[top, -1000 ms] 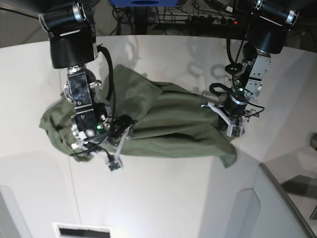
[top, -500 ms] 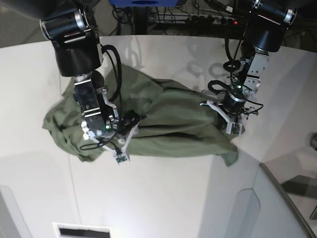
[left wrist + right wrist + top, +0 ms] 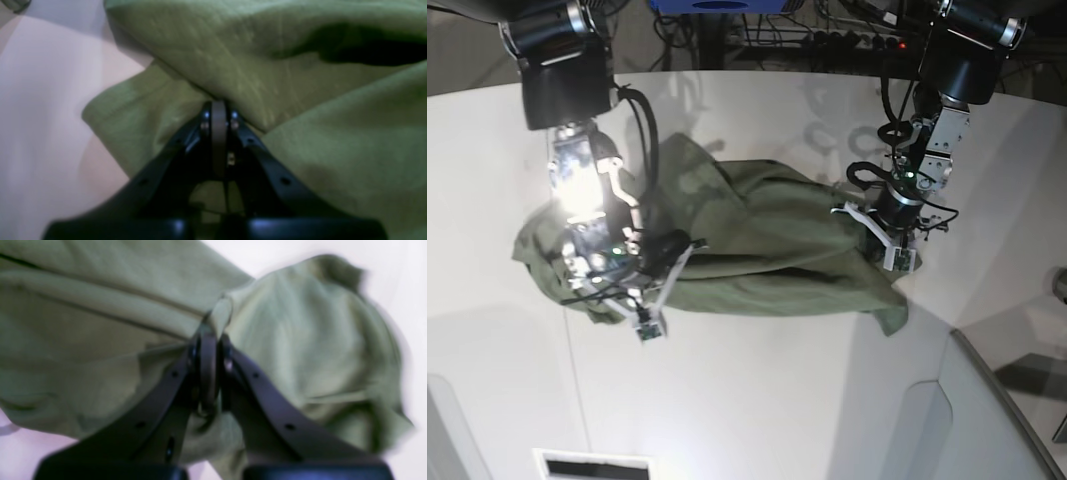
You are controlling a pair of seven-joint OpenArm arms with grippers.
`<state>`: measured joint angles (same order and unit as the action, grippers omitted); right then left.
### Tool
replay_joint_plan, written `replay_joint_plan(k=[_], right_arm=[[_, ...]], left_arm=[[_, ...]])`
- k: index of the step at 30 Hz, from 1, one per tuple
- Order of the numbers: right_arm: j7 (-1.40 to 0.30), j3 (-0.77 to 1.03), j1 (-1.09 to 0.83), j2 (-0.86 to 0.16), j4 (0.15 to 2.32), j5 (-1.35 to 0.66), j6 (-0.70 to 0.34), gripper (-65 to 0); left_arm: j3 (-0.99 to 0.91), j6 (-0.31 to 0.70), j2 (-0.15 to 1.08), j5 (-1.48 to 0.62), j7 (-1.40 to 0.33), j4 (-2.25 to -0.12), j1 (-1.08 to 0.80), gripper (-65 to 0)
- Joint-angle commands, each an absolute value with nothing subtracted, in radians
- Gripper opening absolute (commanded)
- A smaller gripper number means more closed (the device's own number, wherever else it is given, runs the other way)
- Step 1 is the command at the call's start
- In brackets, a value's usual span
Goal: Layout the t-shirt on the table in an organized manner, then fold the t-shirt properly
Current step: 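Drag the right gripper's end of the shirt away from the left gripper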
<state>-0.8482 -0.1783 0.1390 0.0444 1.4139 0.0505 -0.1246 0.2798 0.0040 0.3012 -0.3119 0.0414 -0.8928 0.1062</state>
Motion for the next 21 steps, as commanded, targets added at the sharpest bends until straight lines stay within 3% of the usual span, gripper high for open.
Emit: replay_joint_plan(k=[1,5,10,21], right_arm=[[-0.866,-0.176,0.134,0.038,1.486,0.048,-0.124,-64.2],[-0.958,-0.171,0.035,-0.002,1.695,0.048,-0.124,-64.2],[-1.013,-0.033,-0.105,-0.005,1.876,0.048,-0.127,-64.2],[-1.021,0.308,-0.312,0.007,1.96,0.048,-0.127,-64.2]], left_arm=[[0.277,0.01,0.306,-0.311,0.027,-0.9,0.105,-65.0],[0.277,0.01,0.306,-0.311,0.027,-0.901,0.101,-65.0],[0.277,0.01,0.306,-0.311,0.027,-0.901,0.099,-65.0],[0.277,0.01,0.309,-0.311,0.027,-0.901,0.099,-65.0]])
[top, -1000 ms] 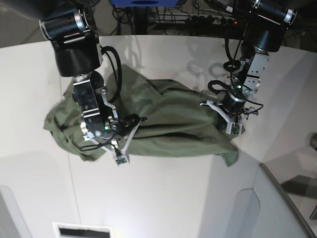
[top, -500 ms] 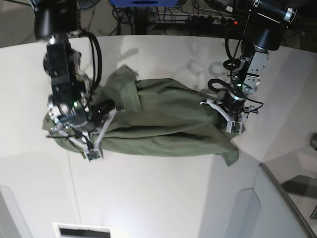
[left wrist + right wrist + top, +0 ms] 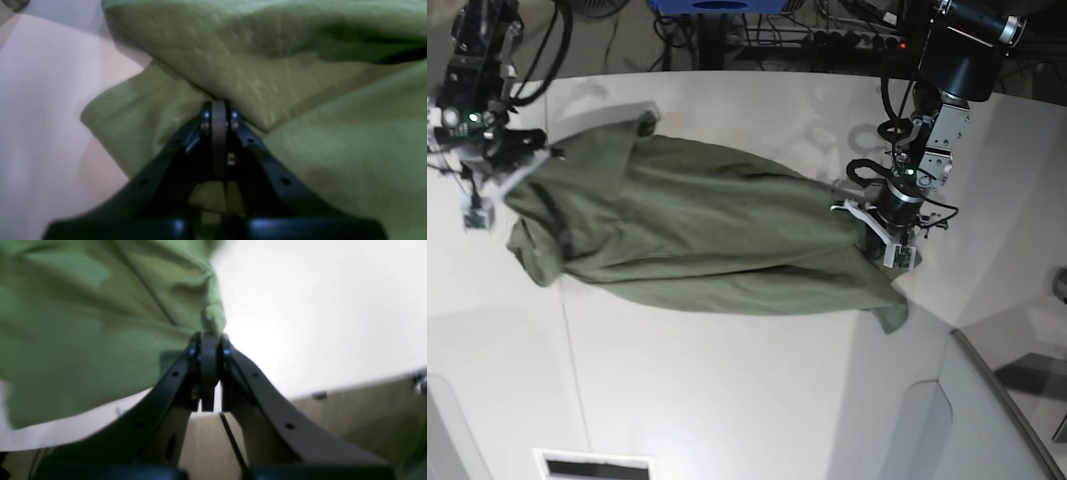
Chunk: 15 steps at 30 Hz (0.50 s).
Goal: Layout the t-shirt on the table in an organized manner, then fold the t-shirt properly
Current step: 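Drag the right gripper's end of the shirt away from the left gripper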
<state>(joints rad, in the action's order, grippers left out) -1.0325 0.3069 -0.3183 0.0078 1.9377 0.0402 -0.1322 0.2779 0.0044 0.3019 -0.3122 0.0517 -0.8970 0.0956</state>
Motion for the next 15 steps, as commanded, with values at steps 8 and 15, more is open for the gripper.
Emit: replay_joint_plan(k=[8,15], right_arm=[[-1.026,0.533,-0.338,0.045,1.933,0.048,-0.127,-64.2],[-1.093,0.538,-0.332,0.084,1.905,0.048,-0.127,-63.5]], left_arm=[[0.277,0.01,0.311,-0.311,0.027,-0.901,0.099,-65.0],[0.277,0.01,0.308,-0.311,0.024,-0.903,0.099,-65.0]])
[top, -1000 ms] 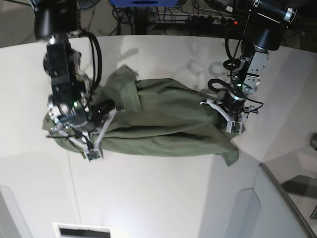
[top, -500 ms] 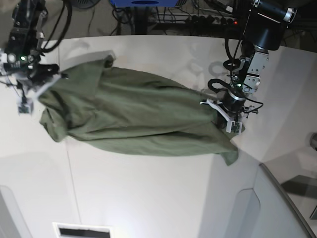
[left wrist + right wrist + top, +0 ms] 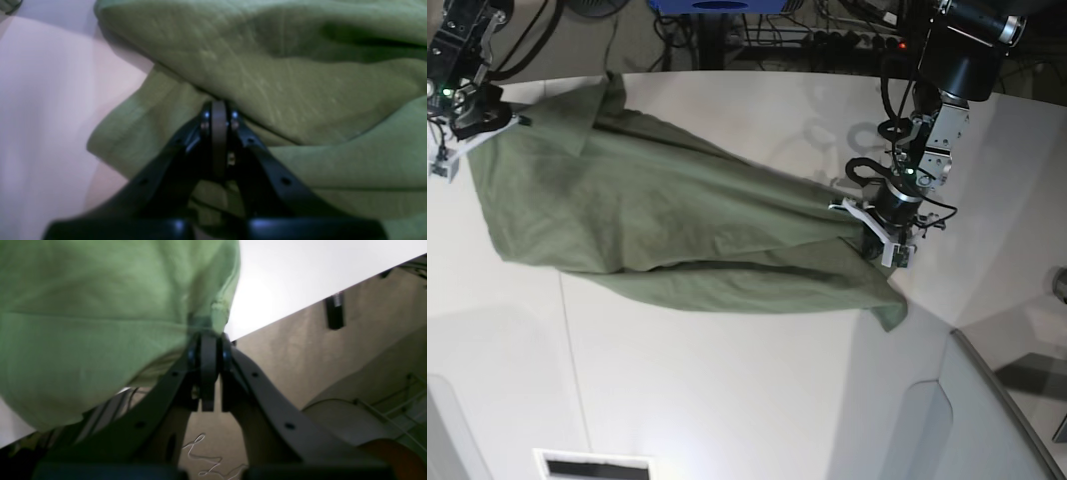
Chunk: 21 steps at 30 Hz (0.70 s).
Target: Layout the t-shirt on the table in an organized manner, then fold the t-shirt properly
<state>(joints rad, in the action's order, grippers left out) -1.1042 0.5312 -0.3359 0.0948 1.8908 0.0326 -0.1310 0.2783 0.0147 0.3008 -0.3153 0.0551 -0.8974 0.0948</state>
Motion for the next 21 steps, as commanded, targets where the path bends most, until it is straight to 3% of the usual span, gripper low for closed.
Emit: replay_joint_plan(k=[1,3,5,9,12,17,21], right_arm=[[-1.093,0.538,-0.332,0.085,1.903,0.048,-0.127,-63.3],[-1.096,0.538,-0.328,0.087,1.903,0.048,-0.127,-62.1],[-1.099,0.538,-0.318,0.088,1.903,0.053,-0.127,-56.6],[-1.099,0.539,-0.317,0.087,1.934,0.054,-0.127,-37.8],[-1.089,0.559,-0.314,0.088,1.997,0.05,-0.127,-27.5],[-0.983,0.553,-0.242,0.081,1.972,0.047,-0.136,-27.3],[-0.975,0.407,-0.173,0.025,1.893,0.048,-0.266,-27.3]], left_arm=[[0.277,0.01,0.308,-0.311,0.024,-0.903,0.099,-65.0],[0.277,0.01,0.311,-0.315,0.024,-0.908,0.09,-65.0],[0.275,0.01,0.312,-0.317,0.022,-0.957,0.074,-65.0],[0.275,0.01,0.338,-0.32,0.018,-1.098,0.027,-65.0],[0.255,0.01,0.34,-0.32,0.016,-1.191,0.01,-65.0],[0.127,0.012,0.314,-0.32,-0.079,-1.323,-0.012,-65.0],[0.12,0.015,0.277,-0.311,-0.151,-1.363,0.01,-65.0]])
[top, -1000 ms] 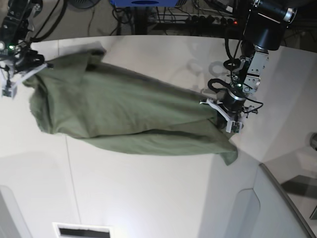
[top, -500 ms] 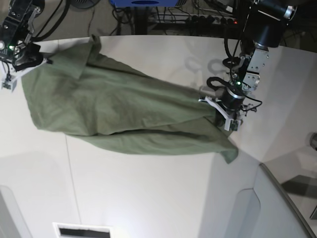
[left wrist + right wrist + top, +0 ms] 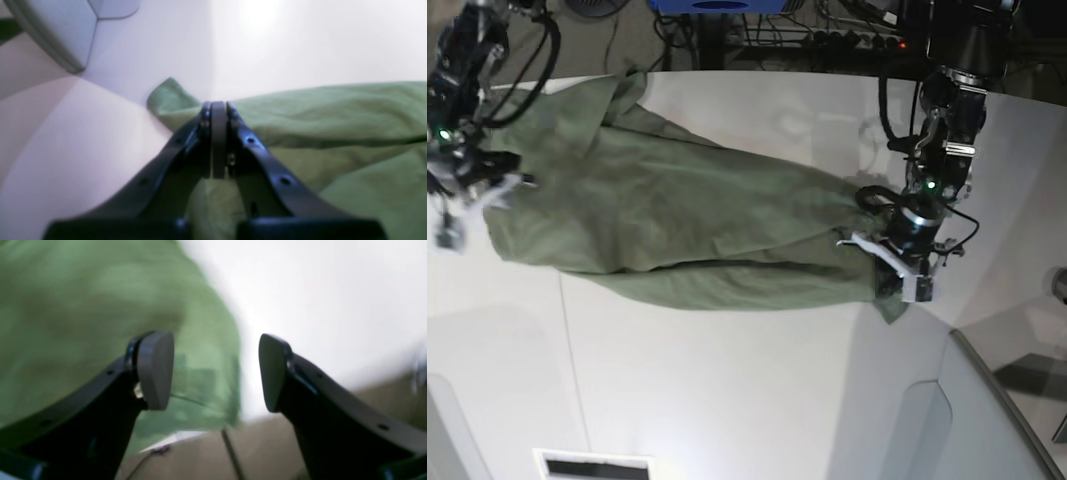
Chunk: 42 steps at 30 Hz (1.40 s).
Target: Layout the t-shirt on the table in an organized manner, then fold the t-shirt properly
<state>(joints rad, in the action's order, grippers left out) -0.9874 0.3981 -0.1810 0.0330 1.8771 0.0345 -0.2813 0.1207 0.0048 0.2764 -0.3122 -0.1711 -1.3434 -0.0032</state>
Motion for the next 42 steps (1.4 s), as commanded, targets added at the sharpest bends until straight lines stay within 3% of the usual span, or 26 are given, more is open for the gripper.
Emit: replay_joint_plan(k=[1,3,7,9,12,19,24,31,36,42], right_arm=[[-0.969,0.361,-0.154,0.013,1.862,0.05,-0.294,-27.3],[-0.964,0.308,-0.102,0.004,1.788,0.053,-0.305,-28.5],[-0.964,0.295,0.038,-0.01,1.623,0.053,-0.309,-41.6],[-0.963,0.298,0.107,-0.028,1.552,0.053,-0.309,-44.0],[-0.903,0.292,0.17,-0.062,1.489,0.053,-0.309,-40.2],[-0.811,0.291,0.291,-0.133,1.208,0.054,-0.311,-20.4],[-0.766,0.277,0.302,-0.134,1.175,0.054,-0.312,-19.8],[-0.762,-0.021,0.302,-0.097,1.175,0.05,-0.306,-20.1],[-0.76,-0.025,0.338,-0.033,1.153,0.053,-0.305,-20.1],[-0.73,-0.028,0.407,-0.03,1.006,0.053,-0.305,-20.3]], left_arm=[[0.14,0.015,0.269,-0.311,-0.157,-1.36,0.021,-65.0],[0.183,0.015,0.257,-0.311,-0.154,-1.336,0.031,-65.0],[0.26,0.015,0.232,-0.311,-0.151,-1.276,0.054,-65.0],[0.295,0.013,0.219,-0.309,-0.151,-1.237,0.062,-65.0],[0.352,0.012,0.216,-0.309,-0.151,-1.185,0.071,-65.0],[0.374,0.012,0.274,-0.311,-0.151,-1.147,0.033,-65.0],[0.374,0.01,0.321,-0.311,-0.151,-1.165,0.018,-65.0],[0.374,0.01,0.32,-0.315,-0.15,-1.181,0.024,-65.0],[0.374,0.01,0.32,-0.317,-0.154,-1.25,0.018,-65.0],[0.374,0.01,0.32,-0.318,-0.156,-1.259,0.018,-65.0]])
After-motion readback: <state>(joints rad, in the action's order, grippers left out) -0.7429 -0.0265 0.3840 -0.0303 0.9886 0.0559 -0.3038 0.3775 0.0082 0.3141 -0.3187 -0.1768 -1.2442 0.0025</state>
